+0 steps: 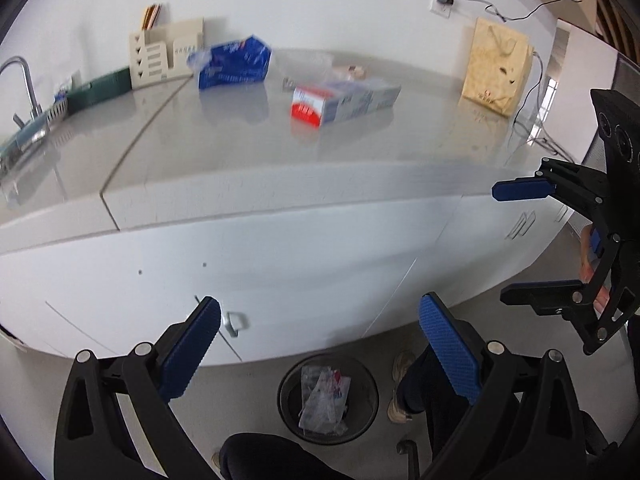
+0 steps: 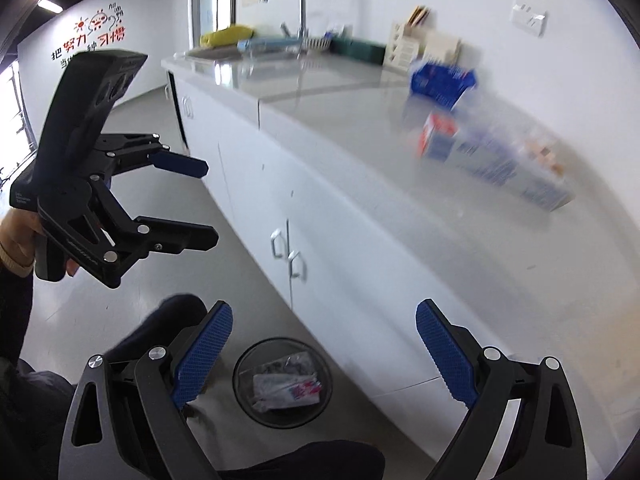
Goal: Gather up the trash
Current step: 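Raise both tools from the wastebasket back toward the counter, then grasp the Colgate toothpaste box with the left gripper while the right grasps the paper wrapper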
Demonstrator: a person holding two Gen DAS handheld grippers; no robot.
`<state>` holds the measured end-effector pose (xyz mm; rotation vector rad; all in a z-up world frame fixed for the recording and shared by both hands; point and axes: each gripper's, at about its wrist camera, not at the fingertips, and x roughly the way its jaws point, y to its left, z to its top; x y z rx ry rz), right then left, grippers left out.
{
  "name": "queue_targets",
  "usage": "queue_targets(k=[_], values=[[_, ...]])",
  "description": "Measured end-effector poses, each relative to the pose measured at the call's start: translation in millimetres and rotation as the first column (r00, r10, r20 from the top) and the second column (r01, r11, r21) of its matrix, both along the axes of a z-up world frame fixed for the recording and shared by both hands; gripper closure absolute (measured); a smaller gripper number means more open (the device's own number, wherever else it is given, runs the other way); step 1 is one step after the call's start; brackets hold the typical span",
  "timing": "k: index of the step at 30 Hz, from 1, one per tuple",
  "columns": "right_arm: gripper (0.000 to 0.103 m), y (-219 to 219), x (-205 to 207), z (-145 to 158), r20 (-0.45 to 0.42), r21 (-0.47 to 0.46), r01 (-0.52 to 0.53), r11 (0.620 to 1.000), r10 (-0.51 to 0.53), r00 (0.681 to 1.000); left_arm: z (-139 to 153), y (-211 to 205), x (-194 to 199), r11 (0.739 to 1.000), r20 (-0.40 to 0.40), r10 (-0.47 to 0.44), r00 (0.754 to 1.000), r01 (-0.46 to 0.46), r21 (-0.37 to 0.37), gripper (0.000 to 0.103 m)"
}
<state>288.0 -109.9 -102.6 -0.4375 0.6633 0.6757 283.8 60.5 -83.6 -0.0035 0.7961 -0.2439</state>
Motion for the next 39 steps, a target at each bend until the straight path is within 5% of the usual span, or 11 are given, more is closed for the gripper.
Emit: queue_targets(k=[9, 15, 26, 39], values=[[0.004, -30, -1, 46, 0.060, 0.110, 0.041, 0.993, -0.048, 0.997, 39, -6, 12, 1.000, 0.069, -0.011, 0.998, 0.010, 0.011, 0.004], [0.004, -37, 34, 59, 0.076, 0.171, 0.076, 0.982, -0.090, 0.993, 49, -2, 51, 0.998, 0.087, -0.051, 0.995, 0.049, 0.028, 0.004], [0.004, -89, 172, 79, 0.019, 0.268, 0.195, 0.944, -0.207, 0.978, 30, -17, 154, 0.980, 0.055, -0.192, 0.980, 0.188, 0.056, 0.004], [0.004, -121, 308, 70, -0.068, 0.178, 0.227, 0.958, -0.218, 0.973, 1, -46, 244, 0.948, -0.001, -0.317, 0.948, 0.317, 0.013, 0.004]])
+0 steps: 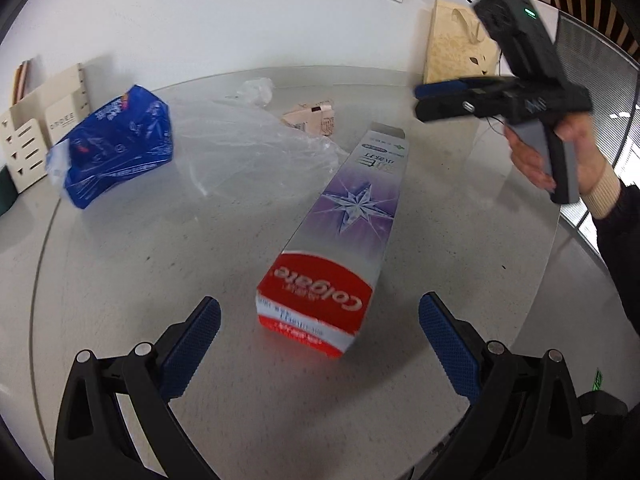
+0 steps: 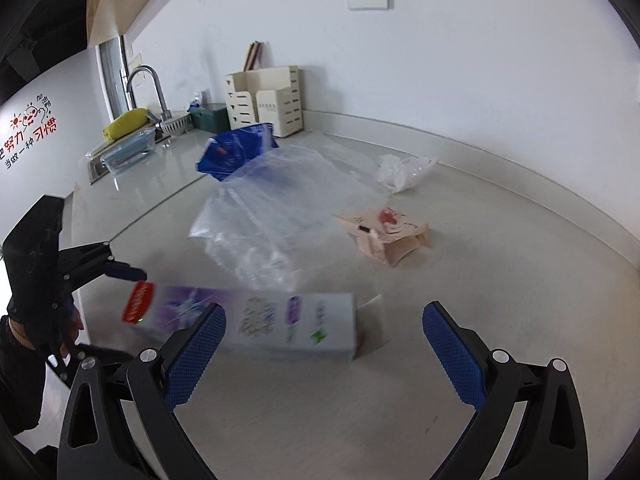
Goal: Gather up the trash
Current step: 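Grasp the Colgate toothpaste box with the left gripper while the right grasps the paper wrapper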
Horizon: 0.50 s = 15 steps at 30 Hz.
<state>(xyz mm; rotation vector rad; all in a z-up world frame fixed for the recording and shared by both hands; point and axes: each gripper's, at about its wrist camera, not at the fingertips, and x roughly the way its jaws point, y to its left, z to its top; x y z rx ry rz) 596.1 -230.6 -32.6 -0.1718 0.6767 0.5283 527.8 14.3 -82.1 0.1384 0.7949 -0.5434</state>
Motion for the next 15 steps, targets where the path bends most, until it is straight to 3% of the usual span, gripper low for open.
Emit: queue_targets(k=[6, 11, 13, 15], values=[[0.004, -4, 62, -8, -0.060, 0.027, 0.022, 0.999, -0.020, 0.998, -1, -1, 18, 0.997, -0.046, -0.039, 0.998, 0.035, -0.073, 0.005], [0.004, 6, 98, -16, -0.090, 0.024, -0.002, 1.000, 0.004, 0.996, -1, -15, 15, 0.997, -0.021, -0.079, 0.997, 0.079, -0.026, 0.025], [0.004, 8, 110, -16, -0.100, 0.027, 0.003, 1.000, 0.000, 0.995, -2, -20, 15, 0.996, -0.021, -0.094, 0.995, 0.094, -0.006, 0.044], [0.004, 10, 119, -18, -0.116, 0.009, 0.007, 1.000, -0.006, 0.993, -4, -24, 15, 0.994, -0.031, -0.106, 0.994, 0.106, 0.001, 0.050]])
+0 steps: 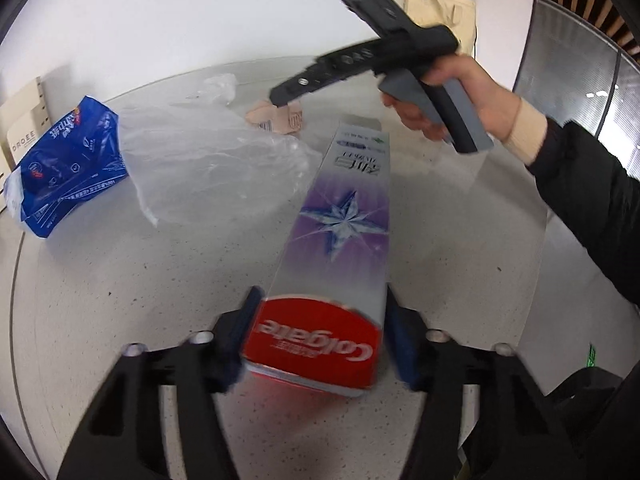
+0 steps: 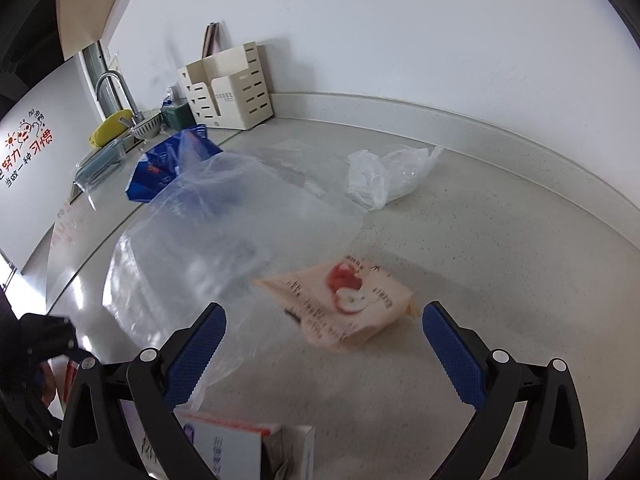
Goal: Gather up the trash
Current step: 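Grasp the Colgate toothpaste box with the left gripper while the right grasps the paper wrapper, then carry the toothpaste box and paper wrapper down over the wastebasket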
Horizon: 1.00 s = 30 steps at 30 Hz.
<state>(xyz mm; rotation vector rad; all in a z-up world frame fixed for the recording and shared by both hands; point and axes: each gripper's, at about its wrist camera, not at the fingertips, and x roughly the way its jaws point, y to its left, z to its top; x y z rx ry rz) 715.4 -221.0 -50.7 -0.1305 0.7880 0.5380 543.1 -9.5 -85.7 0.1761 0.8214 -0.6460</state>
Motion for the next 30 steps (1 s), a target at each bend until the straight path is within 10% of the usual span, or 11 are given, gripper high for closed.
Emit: queue_targets(k=[8, 11, 20, 22, 30], values=[[0.005, 3, 17, -15, -0.054, -0.029, -0.010, 1.000, 0.008, 0.999, 9, 0, -19, 0.999, 0.023, -0.023, 0.999, 0.024, -0.045, 0.055], [0.039, 3, 23, -19, -0.091, -0.022, 0.012, 1.000, -0.014, 0.996, 12, 5, -32, 0.999, 0.043, -0.032, 0.999, 0.033, -0.041, 0.055], [0.067, 4, 10, -6, -0.043, 0.016, 0.018, 1.000, -0.018, 0.999, 31, 26, -61, 0.995, 0.073, -0.044, 0.996, 0.051, -0.091, 0.056], [0.086, 6, 5, -5, -0.048, 0.008, 0.030, 1.000, -0.030, 0.998, 31, 31, -67, 0.994, 0.082, -0.040, 0.996, 0.048, -0.098, 0.056], [0.087, 2, -27, -1, -0.044, 0.050, 0.048, 0.998, -0.046, 0.998, 37, 48, -85, 0.992, 0.101, -0.006, 0.995, 0.019, -0.127, 0.056]])
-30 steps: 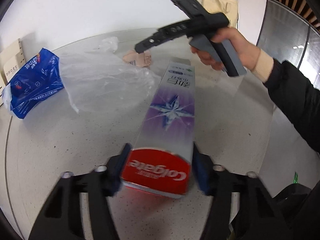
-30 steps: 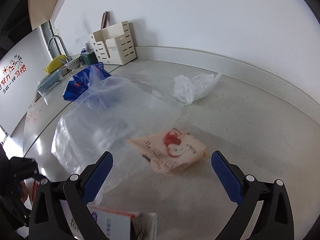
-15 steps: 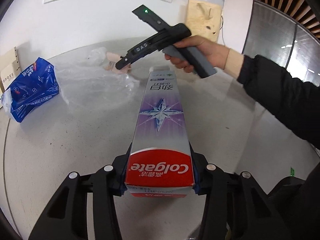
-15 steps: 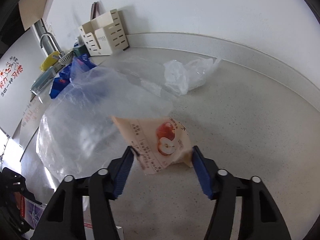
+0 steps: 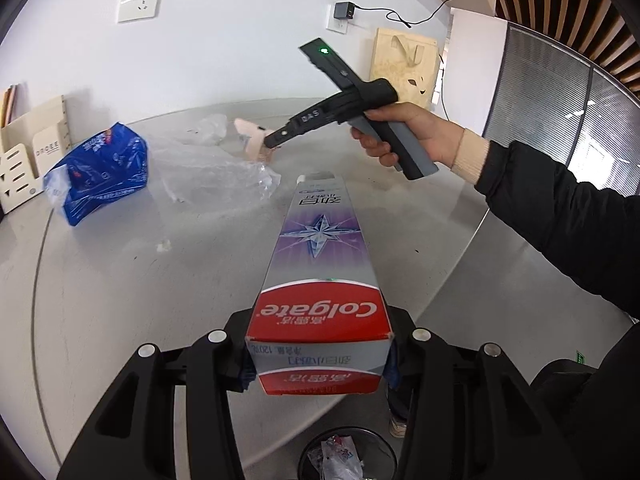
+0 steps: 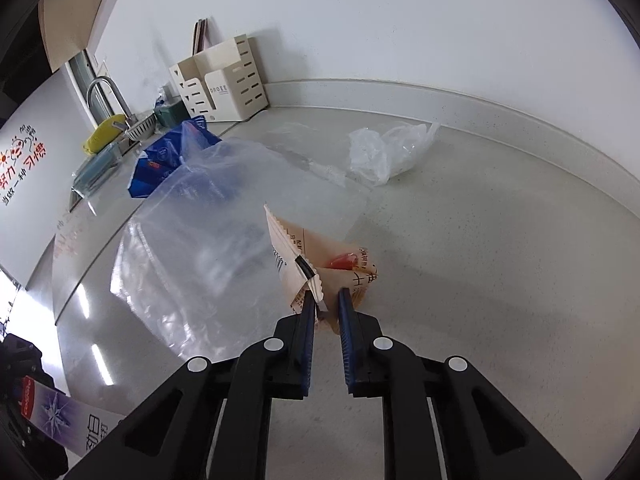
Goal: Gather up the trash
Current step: 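Carry the toothpaste box and paper wrapper down over the wastebasket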
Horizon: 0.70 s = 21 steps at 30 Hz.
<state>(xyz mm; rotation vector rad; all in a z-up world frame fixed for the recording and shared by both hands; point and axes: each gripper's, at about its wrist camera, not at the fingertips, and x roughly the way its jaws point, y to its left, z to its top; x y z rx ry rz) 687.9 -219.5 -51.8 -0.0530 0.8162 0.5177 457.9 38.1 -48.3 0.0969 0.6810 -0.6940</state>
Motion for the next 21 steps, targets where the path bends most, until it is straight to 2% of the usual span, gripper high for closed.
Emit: queue_targets(k=[6, 11, 21], values=[[0.087, -12, -32, 12, 0.023, 0.036, 0.013, 0.999, -0.014, 1.000, 7, 13, -20, 1.000, 0.020, 0.017, 1.000, -0.017, -0.004, 0.056], [0.087, -11, -60, 19, 0.059, 0.007, 0.009, 1.000, -0.010, 0.998, 11, 15, -35, 0.999, 0.034, 0.036, 0.999, -0.036, 0.002, 0.056], [0.087, -8, -117, 34, 0.109, 0.009, -0.016, 1.000, 0.015, 0.994, 18, 30, -72, 0.996, 0.057, 0.079, 0.995, -0.076, -0.042, 0.056]])
